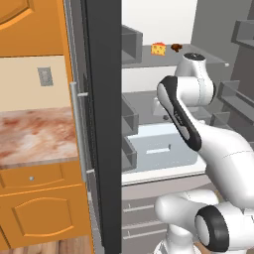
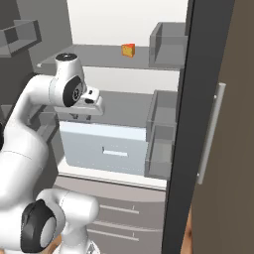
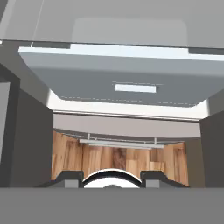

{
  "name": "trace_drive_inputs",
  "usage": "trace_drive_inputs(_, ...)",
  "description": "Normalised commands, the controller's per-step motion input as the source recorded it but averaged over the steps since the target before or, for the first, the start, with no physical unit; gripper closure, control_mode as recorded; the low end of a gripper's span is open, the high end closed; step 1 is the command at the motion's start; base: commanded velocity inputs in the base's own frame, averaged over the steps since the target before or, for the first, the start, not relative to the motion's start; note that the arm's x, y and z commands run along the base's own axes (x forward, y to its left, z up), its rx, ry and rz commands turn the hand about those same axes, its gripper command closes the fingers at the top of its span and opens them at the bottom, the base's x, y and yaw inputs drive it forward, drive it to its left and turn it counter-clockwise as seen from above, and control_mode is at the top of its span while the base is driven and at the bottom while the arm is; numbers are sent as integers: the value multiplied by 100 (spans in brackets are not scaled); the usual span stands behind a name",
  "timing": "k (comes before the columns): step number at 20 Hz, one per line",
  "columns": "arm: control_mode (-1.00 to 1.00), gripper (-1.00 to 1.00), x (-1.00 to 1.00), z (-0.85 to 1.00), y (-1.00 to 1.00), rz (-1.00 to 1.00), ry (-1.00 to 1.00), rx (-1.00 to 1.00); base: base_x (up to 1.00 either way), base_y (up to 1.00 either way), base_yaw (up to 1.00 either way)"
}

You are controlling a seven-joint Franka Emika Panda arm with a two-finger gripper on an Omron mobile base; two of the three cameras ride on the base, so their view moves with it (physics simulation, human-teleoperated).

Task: Pick the cheese from the fridge and the cheese grater from the cabinet and place them next to the salad bowl.

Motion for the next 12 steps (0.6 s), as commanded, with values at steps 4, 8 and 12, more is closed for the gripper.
trace_drive_inputs(4, -100, -100, -36, 0, 0, 0, -8, 0, 0, 0, 0)
trace_drive_inputs(8, -100, -100, -92, 2, 0, 0, -35, 0, 0, 0, 0)
trace_drive_inputs(12, -100, -100, -38, 39, 0, 0, -21, 0, 0, 0, 0)
